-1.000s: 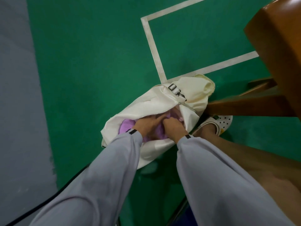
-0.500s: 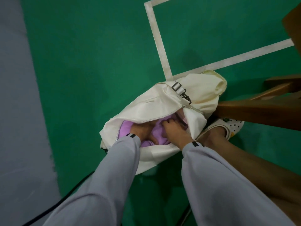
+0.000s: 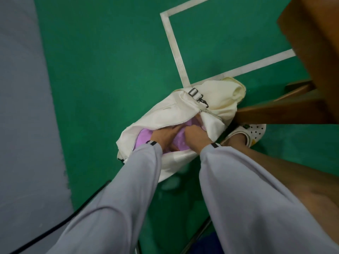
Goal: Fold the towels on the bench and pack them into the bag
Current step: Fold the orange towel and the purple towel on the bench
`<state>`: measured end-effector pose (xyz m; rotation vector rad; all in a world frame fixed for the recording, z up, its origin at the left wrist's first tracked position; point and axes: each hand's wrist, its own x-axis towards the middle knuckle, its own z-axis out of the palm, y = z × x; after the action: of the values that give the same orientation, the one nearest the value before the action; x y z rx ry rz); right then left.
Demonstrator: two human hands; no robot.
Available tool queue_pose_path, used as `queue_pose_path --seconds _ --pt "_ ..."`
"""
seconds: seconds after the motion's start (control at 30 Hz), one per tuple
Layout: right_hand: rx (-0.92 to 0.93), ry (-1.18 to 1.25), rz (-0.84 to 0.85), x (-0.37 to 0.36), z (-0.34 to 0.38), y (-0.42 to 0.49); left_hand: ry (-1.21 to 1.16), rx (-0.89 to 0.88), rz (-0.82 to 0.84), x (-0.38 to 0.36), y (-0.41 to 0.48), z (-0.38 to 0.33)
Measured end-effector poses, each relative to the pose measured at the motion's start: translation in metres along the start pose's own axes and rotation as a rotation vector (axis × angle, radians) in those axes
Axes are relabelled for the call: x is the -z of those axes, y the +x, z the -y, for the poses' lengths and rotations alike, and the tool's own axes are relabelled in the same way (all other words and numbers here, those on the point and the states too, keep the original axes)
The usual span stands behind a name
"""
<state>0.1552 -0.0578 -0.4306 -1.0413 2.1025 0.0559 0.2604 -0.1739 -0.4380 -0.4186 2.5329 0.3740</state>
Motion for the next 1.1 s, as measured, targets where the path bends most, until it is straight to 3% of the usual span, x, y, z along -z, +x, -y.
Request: queue_pose_path --seconds 0.07,0.17,0.43,0.67,0.83,1.1 --pt "-0.005 0.015 -0.034 0.017 0.003 -0.009 0.136 -0.08 0.041 0.014 -0.001 -0.003" --pt "0.028 0.013 -0.109 0.039 0.013 -0.024 0.129 -0.062 0.072 0.044 -0.01 -0.02" --pt "-0.132 -0.068 -0.225 0.074 0.013 -0.098 0.11 -0.124 -0.044 0.127 -0.042 -0.068" --pt "-0.13 -0.097 -0.27 0.134 0.009 -0.151 0.123 -0.185 -0.214 0.165 -0.062 -0.093" --pt "-0.152 -0.018 -0.344 0.166 -0.003 -0.199 0.111 -0.22 -0.249 0.223 -0.076 -0.123" --pt "-0.342 0.002 -0.522 0.22 -0.05 -0.284 0.136 -0.416 -0.364 0.291 -0.087 -0.218"
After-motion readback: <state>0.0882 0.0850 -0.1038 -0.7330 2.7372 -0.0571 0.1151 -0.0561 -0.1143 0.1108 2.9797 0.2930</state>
